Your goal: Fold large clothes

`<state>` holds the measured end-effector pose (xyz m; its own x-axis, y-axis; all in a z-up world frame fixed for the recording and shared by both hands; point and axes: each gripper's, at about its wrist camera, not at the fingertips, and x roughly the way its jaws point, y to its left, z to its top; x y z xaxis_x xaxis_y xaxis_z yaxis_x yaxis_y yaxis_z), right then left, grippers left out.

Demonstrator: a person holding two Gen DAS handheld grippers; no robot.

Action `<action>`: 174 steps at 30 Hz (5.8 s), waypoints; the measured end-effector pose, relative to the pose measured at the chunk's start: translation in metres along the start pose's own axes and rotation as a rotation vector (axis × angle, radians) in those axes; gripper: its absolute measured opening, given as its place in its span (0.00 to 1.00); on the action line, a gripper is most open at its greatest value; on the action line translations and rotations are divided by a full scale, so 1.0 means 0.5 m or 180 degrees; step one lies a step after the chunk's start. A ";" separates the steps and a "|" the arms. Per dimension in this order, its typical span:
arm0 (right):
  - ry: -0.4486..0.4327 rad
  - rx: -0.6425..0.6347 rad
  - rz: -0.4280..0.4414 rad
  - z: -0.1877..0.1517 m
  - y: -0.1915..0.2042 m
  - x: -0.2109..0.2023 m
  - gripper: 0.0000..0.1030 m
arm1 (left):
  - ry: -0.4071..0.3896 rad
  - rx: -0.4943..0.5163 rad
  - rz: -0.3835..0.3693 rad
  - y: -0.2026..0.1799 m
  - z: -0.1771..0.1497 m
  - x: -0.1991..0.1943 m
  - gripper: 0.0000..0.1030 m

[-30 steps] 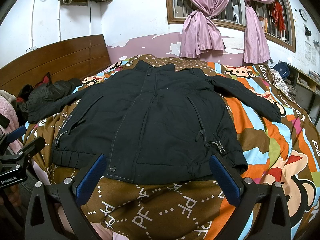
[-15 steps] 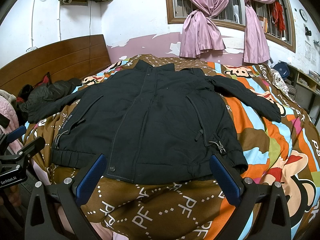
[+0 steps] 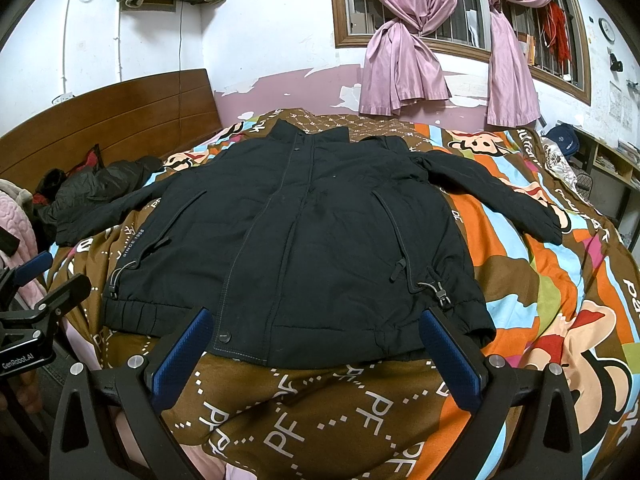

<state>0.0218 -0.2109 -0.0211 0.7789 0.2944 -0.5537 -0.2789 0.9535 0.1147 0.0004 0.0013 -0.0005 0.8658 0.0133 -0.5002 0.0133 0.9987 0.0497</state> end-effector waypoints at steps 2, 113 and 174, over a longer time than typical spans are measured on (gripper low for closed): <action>0.0000 -0.0001 -0.0002 0.000 0.000 0.000 1.00 | 0.0002 -0.0001 -0.0002 0.000 0.000 0.000 0.99; 0.0462 0.3441 -0.0426 0.158 -0.852 0.538 1.00 | 0.0998 0.1146 0.0434 -0.309 0.353 0.855 0.99; 0.0329 -0.0197 0.0694 0.257 -0.260 0.509 0.89 | 0.1044 -0.1167 -0.1011 0.164 0.339 0.568 0.99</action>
<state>0.3283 -0.2515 -0.0710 0.6360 0.4815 -0.6030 -0.4704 0.8614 0.1917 0.3322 0.0788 0.0078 0.6467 -0.3332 -0.6861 0.0224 0.9075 -0.4196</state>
